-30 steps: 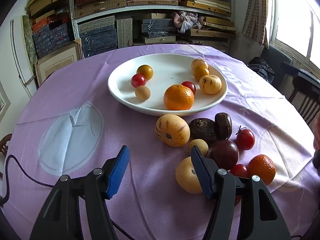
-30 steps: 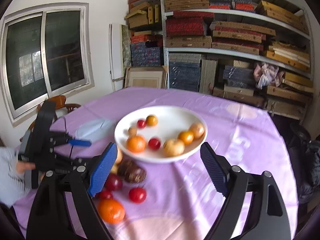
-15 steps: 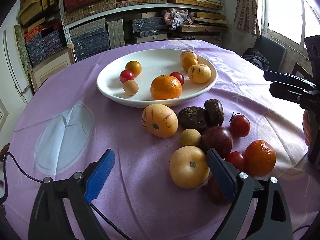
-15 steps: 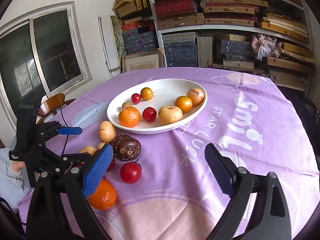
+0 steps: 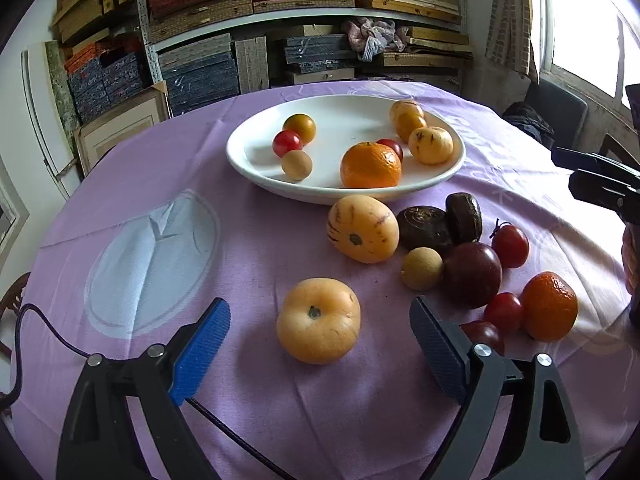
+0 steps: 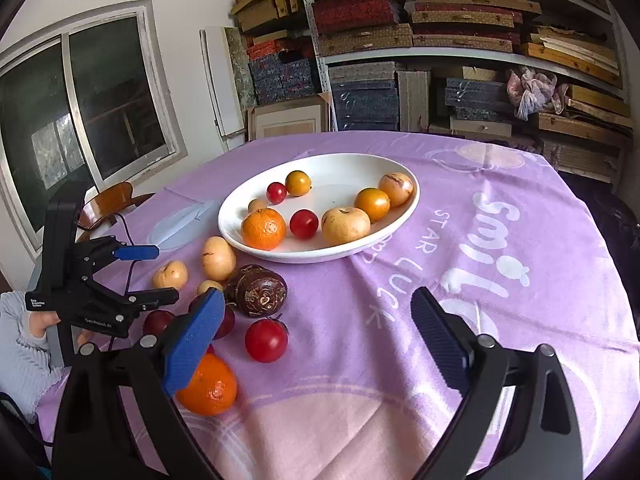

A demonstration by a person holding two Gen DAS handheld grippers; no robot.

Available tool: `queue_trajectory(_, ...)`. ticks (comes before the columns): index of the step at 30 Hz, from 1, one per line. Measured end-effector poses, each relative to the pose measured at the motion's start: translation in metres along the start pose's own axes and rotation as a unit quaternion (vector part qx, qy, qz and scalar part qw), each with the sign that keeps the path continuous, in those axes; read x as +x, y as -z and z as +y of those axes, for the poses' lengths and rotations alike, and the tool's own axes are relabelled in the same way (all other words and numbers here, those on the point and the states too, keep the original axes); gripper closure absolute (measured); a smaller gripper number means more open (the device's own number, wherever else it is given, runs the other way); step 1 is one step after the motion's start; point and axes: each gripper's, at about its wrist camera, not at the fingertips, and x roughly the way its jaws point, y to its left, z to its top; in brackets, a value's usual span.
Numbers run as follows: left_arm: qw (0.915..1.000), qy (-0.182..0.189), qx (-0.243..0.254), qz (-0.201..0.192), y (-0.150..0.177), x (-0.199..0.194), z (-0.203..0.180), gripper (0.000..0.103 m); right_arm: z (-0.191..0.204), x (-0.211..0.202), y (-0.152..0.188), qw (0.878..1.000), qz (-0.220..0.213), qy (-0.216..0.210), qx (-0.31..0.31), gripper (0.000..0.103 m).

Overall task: Organize fruits
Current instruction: 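Move both tools back toward the remaining fruit cluster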

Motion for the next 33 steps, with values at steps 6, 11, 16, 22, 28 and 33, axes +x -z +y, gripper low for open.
queue_trajectory(6,0.9997,0.014,-0.018,-0.002,0.0,0.0,0.007,0.014,0.003,0.005,0.002,1.0,0.012,-0.004,-0.004,0.01)
queue_trajectory(11,0.9995,0.031,-0.01,0.001,0.001,0.001,0.001,0.035,0.006,0.011,0.006,1.0,0.026,0.0,-0.013,0.01)
queue_trajectory(16,0.9987,0.044,-0.02,0.014,0.002,0.006,0.005,0.047,0.006,0.015,0.008,0.999,0.032,0.0,-0.013,0.009)
queue_trajectory(22,0.9983,0.038,-0.028,0.035,0.004,0.014,0.008,0.046,0.01,0.018,0.01,0.998,0.044,0.014,-0.03,0.009)
queue_trajectory(28,0.9986,0.026,-0.02,0.042,0.003,0.017,0.007,0.046,0.032,0.03,0.016,0.99,0.074,0.051,-0.106,0.038)
queue_trajectory(33,0.9983,0.029,-0.014,0.048,0.003,0.02,0.001,0.027,0.044,0.041,0.018,0.986,0.09,0.041,-0.134,0.05)
